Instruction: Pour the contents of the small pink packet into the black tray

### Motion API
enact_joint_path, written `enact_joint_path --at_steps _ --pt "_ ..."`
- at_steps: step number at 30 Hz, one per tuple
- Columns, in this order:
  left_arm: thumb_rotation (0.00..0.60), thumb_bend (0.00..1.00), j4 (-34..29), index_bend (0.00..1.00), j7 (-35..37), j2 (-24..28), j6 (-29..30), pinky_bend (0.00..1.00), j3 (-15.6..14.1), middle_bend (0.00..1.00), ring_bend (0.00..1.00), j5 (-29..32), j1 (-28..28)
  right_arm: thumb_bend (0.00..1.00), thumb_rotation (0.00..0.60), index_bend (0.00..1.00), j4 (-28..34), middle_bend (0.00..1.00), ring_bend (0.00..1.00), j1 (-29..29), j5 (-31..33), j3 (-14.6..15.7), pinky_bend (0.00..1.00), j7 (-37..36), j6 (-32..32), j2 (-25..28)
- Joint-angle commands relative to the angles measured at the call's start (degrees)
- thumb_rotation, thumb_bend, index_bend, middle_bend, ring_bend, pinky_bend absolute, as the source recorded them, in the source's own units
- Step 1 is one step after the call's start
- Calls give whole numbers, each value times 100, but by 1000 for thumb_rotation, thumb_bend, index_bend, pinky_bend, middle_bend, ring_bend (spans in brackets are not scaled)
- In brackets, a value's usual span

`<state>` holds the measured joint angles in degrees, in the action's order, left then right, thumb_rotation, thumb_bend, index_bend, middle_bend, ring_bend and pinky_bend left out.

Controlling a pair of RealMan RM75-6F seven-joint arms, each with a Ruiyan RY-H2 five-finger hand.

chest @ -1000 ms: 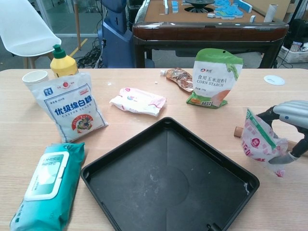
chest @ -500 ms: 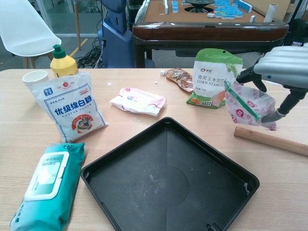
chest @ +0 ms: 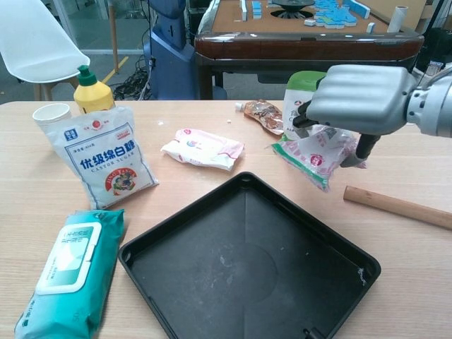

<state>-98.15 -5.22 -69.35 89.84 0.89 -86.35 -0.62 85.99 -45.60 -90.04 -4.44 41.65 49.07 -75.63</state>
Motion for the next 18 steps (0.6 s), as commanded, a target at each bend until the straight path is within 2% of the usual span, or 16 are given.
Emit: enact_joint_path --at_steps 1,8,18 --pt "600 364 21 80 34 6 4 29 2 0 0 8 -9 292 600 708 -105 639 592 -148 37 -83 397 1021 29 -400" --pt "600 363 78 80 127 14 20 29 8 0 0 25 -32 292 600 708 -362 638 592 -109 -193 -104 397 2068 527 -955" --pt "600 362 130 80 219 16 25 28 20 0 0 70 -60 292 600 712 -653 638 594 -195 -443 -99 398 2662 714 -1310"
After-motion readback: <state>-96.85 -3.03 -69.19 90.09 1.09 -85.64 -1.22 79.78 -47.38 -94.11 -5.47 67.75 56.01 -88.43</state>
